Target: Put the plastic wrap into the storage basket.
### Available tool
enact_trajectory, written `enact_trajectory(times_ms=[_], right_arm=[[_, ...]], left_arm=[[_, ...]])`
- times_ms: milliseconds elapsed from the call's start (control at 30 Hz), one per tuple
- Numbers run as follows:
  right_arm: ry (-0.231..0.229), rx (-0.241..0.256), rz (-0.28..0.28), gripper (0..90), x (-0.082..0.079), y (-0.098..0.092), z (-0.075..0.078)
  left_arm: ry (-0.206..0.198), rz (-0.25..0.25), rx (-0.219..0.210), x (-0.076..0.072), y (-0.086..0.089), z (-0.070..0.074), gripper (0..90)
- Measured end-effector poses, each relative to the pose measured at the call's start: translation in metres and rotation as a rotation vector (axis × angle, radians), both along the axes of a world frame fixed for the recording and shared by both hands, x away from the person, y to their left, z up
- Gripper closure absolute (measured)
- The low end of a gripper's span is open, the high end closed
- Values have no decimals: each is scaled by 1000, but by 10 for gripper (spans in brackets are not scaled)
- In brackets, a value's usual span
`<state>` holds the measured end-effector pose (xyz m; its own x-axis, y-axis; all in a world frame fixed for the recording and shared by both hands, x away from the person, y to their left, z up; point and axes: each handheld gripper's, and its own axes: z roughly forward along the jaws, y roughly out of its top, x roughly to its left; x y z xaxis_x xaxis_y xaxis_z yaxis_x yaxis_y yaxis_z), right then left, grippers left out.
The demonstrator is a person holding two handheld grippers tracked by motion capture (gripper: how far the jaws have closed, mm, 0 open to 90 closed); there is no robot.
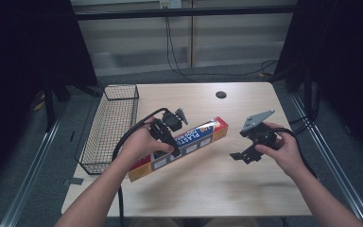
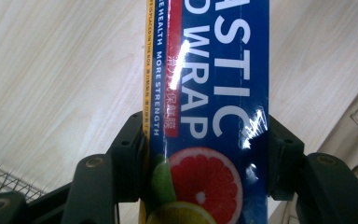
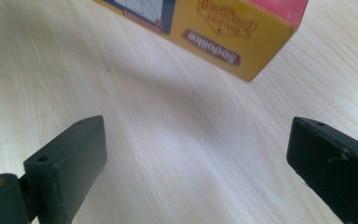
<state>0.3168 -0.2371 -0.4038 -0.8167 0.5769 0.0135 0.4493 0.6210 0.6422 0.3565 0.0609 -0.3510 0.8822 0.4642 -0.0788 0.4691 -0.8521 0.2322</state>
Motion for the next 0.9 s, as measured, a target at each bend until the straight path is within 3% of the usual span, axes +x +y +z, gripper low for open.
enact_trajectory(times_ms=[200,233,567,900], right_arm=[[1,12,-15,45,-2,2,-9],[9,12,-22,45,-3,2,-10],[6,27,-8,45,-9,9,-24],[13,26,-15,44,-11,8,-29]], left_arm=[[4,61,-14,4,9,2,439],[9,50,-3,5,10,3,439],[12,135,-10,10,25,8,439],[8,203,-18,13,42,15,440]])
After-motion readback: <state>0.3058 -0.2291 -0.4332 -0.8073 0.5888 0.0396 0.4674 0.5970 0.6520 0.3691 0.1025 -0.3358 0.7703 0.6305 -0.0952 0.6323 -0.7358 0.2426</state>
